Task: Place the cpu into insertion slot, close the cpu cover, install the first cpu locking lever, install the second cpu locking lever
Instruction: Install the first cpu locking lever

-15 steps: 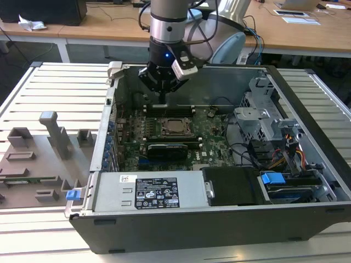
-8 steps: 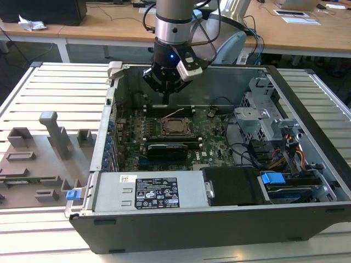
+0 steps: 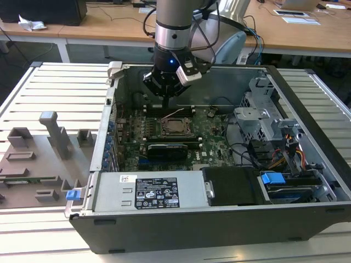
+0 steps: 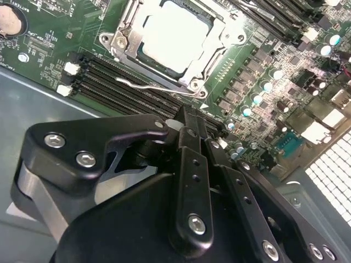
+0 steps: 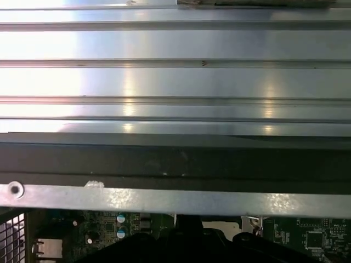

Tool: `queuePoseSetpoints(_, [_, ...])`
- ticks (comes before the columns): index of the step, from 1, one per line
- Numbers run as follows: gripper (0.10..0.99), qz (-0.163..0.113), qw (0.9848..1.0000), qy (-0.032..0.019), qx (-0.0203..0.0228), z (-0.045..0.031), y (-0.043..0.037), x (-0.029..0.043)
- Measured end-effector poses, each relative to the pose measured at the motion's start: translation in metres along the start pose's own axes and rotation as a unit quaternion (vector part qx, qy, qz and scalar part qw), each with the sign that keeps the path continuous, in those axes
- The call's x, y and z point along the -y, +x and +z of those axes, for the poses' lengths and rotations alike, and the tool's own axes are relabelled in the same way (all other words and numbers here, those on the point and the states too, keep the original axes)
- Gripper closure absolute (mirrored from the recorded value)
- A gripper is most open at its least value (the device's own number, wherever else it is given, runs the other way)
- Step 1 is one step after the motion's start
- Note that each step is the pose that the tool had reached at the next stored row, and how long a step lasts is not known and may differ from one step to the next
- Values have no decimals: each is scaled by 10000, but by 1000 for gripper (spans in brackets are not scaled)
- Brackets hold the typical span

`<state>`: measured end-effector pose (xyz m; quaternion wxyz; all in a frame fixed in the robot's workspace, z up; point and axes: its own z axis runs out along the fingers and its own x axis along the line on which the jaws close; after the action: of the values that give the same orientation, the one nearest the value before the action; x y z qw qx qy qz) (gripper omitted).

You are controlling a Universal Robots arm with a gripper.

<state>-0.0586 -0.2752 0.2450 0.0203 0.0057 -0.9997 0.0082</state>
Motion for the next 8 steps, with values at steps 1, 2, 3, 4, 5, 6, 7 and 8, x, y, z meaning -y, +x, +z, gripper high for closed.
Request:
queuePoseSetpoints(1, [980, 0, 10000, 0, 0, 8, 0, 0])
queuePoseSetpoints(2, [980, 0, 10000, 0, 0, 25, -1, 0])
queuePoseSetpoints(3, [980, 0, 10000, 0, 0, 35, -1, 0])
queuePoseSetpoints(4, [980, 0, 10000, 0, 0, 44, -2, -1])
queuePoseSetpoints(5, [980, 0, 10000, 0, 0, 54, -2, -1])
queuePoseSetpoints(6, [980, 0, 10000, 0, 0, 63, -2, -1])
queuePoseSetpoints(7, [980, 0, 10000, 0, 0, 76, -3, -1])
queuePoseSetpoints(8, [980, 0, 10000, 0, 0, 86, -3, -1])
